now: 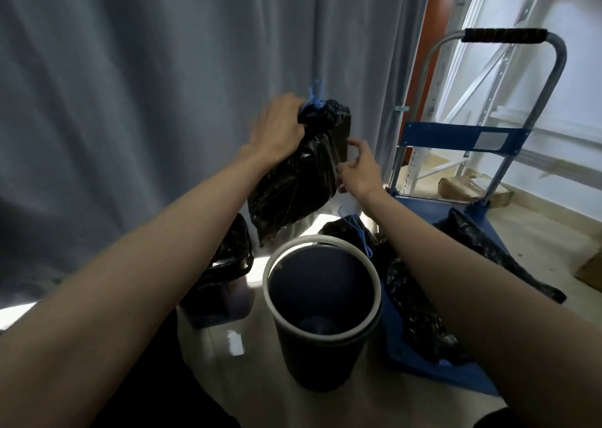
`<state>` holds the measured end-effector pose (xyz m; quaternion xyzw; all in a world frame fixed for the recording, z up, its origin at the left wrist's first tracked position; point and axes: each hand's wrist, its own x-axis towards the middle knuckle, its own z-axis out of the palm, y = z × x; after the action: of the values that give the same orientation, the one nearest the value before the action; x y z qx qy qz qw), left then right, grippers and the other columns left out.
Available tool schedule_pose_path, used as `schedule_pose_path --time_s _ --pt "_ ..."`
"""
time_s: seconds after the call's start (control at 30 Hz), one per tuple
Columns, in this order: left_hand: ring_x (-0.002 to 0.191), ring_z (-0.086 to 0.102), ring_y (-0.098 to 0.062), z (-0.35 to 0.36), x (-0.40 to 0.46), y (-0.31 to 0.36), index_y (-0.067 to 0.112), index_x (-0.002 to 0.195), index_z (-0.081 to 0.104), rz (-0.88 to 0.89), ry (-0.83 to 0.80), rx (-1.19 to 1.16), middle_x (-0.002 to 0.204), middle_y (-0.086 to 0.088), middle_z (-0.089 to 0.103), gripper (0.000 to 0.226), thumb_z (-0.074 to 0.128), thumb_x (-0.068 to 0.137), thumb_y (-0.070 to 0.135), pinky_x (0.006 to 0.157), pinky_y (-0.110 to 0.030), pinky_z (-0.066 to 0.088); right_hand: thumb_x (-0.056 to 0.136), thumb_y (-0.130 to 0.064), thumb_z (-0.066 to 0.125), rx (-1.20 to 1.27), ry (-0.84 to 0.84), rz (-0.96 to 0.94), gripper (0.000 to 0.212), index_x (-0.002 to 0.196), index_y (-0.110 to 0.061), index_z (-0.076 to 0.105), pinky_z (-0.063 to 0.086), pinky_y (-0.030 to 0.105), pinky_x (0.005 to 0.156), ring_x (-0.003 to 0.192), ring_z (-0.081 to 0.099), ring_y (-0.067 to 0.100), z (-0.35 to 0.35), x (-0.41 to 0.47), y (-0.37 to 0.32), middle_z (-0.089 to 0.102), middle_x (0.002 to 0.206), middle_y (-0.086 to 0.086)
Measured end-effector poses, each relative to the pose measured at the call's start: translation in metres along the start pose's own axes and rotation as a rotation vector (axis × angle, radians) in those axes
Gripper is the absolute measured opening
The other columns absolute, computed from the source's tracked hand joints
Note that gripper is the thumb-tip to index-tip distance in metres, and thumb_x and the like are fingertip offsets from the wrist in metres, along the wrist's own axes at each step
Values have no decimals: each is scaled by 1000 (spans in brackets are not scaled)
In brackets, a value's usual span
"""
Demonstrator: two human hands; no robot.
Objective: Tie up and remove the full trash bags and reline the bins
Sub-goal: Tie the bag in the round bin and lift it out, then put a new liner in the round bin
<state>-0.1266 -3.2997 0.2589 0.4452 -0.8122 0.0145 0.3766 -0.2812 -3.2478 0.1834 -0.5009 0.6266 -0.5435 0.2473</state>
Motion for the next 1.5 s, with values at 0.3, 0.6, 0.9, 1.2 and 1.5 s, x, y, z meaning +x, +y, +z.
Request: schedule_pose_path --time_s 0.3,0.6,0.9,1.2,1.5 --pt "86 55 -37 68 39 -53 10 93 59 136 -37 170 97 -12 56 19 46 80 3 65 -42 43 91 2 42 -20 -38 7 81 155 -37 9 60 33 67 69 64 21 32 67 13 63 101 16" --pt "81 56 -30 158 40 -105 12 95 59 102 -166 146 94 -6 52 14 45 90 11 61 -36 36 96 0 43 -30 -124 121 61 146 -33 32 62 43 61 88 68 37 86 129 82 50 134 13" --pt "91 57 -36 243 2 -167 7 103 59 -31 -339 152 106 -12 52 16 47 92 9 71 -45 47 94 -1 47 -153 -233 272 38 131 -6 45 61 33 55 97 66 35 140 153 177 52 128 19" --pt "112 56 -35 291 -50 -181 12 125 53 -114 -658 217 124 -14 55 41 58 89 32 85 -41 46 88 -6 50 -672 -473 121 51 138 -3 42 38 40 104 126 47 39 138 119 225 48 136 23" --pt "122 49 -28 215 -56 -147 19 135 45 -84 -650 403 133 -7 49 58 47 91 56 97 -43 40 90 -15 52 -915 -404 -60 55 142 -19 38 38 44 100 127 43 37 70 73 156 43 139 14"
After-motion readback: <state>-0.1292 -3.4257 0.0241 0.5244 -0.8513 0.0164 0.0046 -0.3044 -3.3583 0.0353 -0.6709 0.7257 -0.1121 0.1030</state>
